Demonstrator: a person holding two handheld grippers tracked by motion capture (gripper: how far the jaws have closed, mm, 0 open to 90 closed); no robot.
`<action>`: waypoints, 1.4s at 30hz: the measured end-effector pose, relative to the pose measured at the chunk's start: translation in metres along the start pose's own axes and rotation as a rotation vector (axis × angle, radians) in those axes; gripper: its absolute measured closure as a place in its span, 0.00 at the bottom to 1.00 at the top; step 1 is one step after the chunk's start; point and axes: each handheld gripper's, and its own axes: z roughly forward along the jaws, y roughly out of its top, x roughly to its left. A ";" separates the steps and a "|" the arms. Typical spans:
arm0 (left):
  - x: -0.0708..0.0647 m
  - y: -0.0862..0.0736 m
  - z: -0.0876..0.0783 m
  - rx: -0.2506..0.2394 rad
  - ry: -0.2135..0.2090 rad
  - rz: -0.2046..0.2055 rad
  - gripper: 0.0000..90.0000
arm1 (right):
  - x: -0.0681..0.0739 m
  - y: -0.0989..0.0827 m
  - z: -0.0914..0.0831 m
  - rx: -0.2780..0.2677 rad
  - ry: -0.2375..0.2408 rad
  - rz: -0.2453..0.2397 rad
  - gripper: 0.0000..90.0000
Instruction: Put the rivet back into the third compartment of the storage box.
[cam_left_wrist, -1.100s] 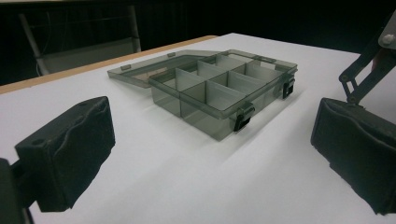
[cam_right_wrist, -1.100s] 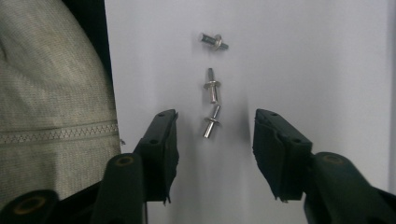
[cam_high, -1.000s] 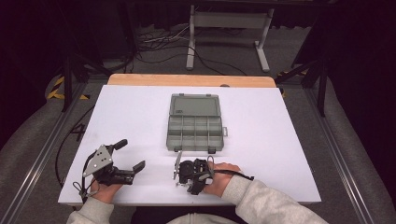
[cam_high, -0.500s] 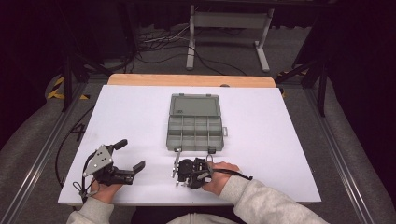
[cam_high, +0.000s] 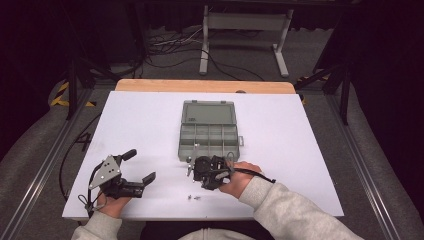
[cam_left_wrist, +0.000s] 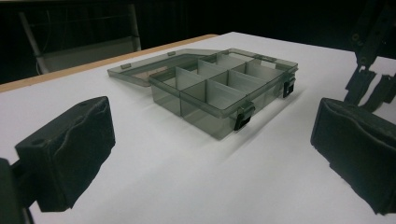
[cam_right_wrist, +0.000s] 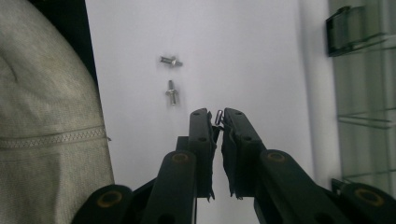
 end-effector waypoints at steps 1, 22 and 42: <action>0.000 0.000 0.000 -0.001 0.001 0.000 0.00 | -0.003 0.001 -0.004 -0.007 -0.006 0.006 0.91; 0.001 0.000 0.000 -0.003 0.001 -0.001 0.00 | -0.042 0.008 -0.042 -0.068 -0.051 0.049 0.91; 0.001 0.000 -0.001 -0.008 0.000 -0.007 0.00 | -0.096 0.008 -0.052 -0.097 -0.089 0.138 0.91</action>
